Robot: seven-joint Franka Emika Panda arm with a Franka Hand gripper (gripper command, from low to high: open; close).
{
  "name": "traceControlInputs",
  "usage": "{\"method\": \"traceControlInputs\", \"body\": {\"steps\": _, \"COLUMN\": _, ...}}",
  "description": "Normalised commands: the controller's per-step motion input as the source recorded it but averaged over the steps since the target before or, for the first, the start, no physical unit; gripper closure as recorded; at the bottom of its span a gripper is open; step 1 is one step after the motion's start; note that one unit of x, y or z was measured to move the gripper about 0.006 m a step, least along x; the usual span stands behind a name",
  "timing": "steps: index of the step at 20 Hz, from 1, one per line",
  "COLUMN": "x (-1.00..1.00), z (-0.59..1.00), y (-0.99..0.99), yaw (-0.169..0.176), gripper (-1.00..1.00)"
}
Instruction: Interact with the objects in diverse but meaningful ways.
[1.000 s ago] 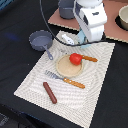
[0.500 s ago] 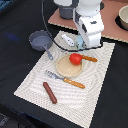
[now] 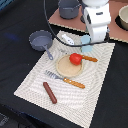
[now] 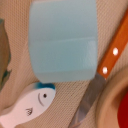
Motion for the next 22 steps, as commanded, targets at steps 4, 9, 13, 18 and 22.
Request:
{"method": "traceControlInputs", "body": {"steps": 4, "x": 0.08, "z": 0.48, "y": -0.29, "yaw": -0.124, "gripper": -1.00}}
{"method": "traceControlInputs", "body": {"steps": 9, "x": 0.12, "z": 0.10, "y": -0.77, "yaw": -0.089, "gripper": -1.00}}
{"method": "traceControlInputs", "body": {"steps": 13, "x": 0.08, "z": 0.00, "y": -0.86, "yaw": -0.052, "gripper": -1.00}}
{"method": "traceControlInputs", "body": {"steps": 18, "x": 0.02, "z": -0.10, "y": -0.43, "yaw": -0.021, "gripper": -1.00}}
{"method": "traceControlInputs", "body": {"steps": 22, "x": 0.35, "z": -0.01, "y": 0.00, "yaw": 0.000, "gripper": -1.00}}
